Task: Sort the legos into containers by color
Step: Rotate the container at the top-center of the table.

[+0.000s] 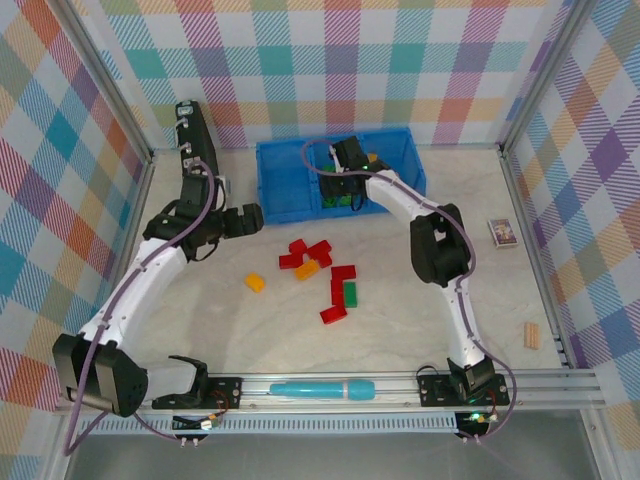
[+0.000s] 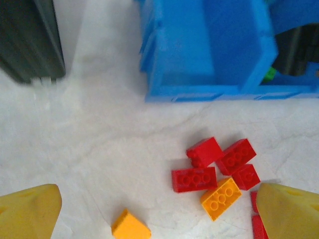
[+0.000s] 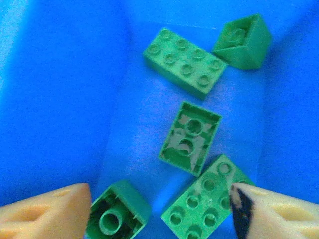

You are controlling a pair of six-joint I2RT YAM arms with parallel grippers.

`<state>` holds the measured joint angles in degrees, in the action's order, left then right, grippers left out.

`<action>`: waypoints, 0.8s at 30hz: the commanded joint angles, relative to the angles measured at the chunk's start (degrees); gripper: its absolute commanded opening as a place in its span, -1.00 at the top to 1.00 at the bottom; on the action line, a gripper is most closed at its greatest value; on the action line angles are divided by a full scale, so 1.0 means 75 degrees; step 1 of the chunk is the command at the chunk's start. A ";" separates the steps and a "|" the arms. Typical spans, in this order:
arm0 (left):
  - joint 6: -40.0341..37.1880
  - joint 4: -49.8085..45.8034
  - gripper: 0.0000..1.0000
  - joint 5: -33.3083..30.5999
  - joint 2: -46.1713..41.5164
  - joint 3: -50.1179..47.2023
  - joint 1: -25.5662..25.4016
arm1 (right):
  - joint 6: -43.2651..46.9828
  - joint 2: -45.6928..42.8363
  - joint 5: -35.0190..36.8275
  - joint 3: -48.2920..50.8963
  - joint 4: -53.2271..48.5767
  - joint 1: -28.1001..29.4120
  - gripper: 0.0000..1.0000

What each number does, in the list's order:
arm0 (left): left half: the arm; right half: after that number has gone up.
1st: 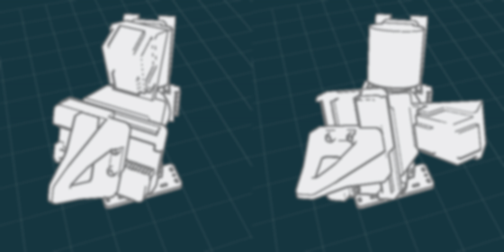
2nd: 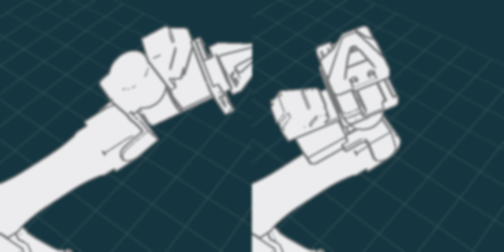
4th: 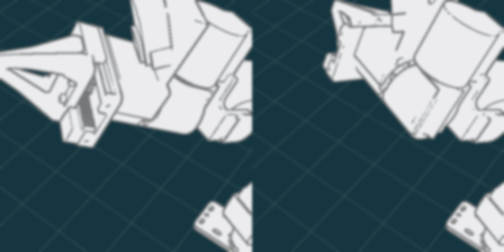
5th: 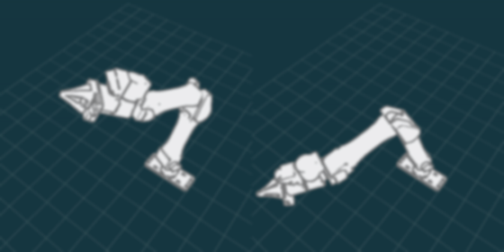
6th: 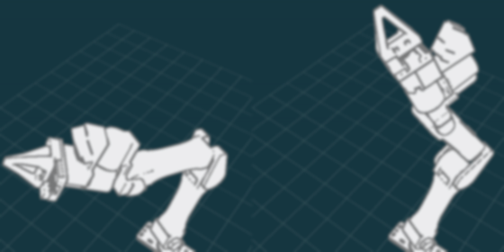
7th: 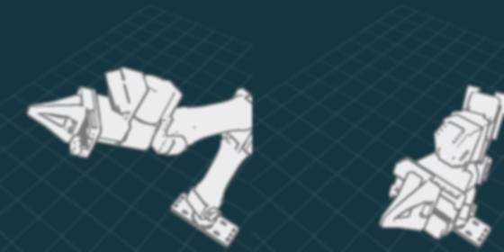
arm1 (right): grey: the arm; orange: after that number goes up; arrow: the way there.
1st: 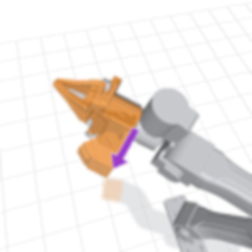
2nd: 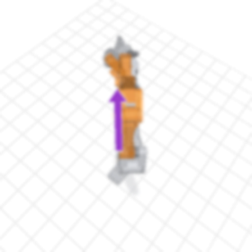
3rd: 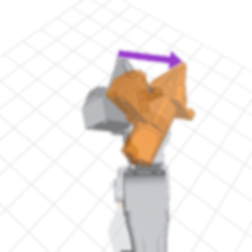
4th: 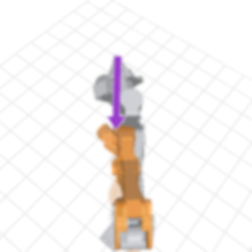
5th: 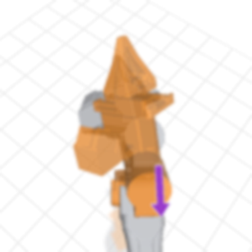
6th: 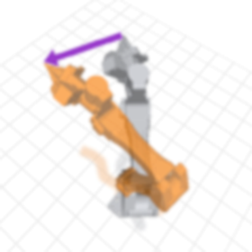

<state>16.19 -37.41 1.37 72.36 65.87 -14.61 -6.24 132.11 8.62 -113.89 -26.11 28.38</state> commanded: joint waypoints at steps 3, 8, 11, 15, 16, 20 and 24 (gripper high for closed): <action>0.1756 -0.0793 -0.92 -0.0238 0.0117 -0.0626 -0.0150 | 0.1647 -0.1912 -0.0729 0.1235 0.1632 -0.0110 -0.97; 0.2342 -0.1221 -0.88 -0.0612 0.0228 -0.0965 -0.0545 | 0.2593 -0.3204 -0.1148 0.2146 0.2637 -0.0284 -0.97; 0.2770 -0.1242 -0.86 -0.0731 0.0221 -0.1295 -0.0749 | 0.2968 -0.3750 -0.1287 0.2357 0.2816 -0.0350 -0.97; 0.3149 -0.1048 -0.85 -0.0873 0.0167 -0.1602 -0.0886 | 0.2980 -0.3816 -0.1575 0.2045 0.2111 -0.0391 -0.98; 0.3199 -0.1047 -0.85 -0.0911 0.0172 -0.1627 -0.0905 | 0.2977 -0.3805 -0.1624 0.2064 0.2076 -0.0413 -0.98; 0.3295 -0.1124 -0.84 -0.1020 0.0173 -0.1732 -0.0992 | 0.3188 -0.3261 -0.1275 0.1929 0.2189 -0.0729 -0.97; 0.3442 -0.1133 -0.84 -0.0915 0.0075 -0.1909 -0.1086 | 0.3418 -0.1886 -0.1316 0.0618 0.1272 -0.1118 -0.97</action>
<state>39.83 -44.69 -5.19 73.78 53.28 -22.00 16.84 111.63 -1.15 -104.44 -11.42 22.55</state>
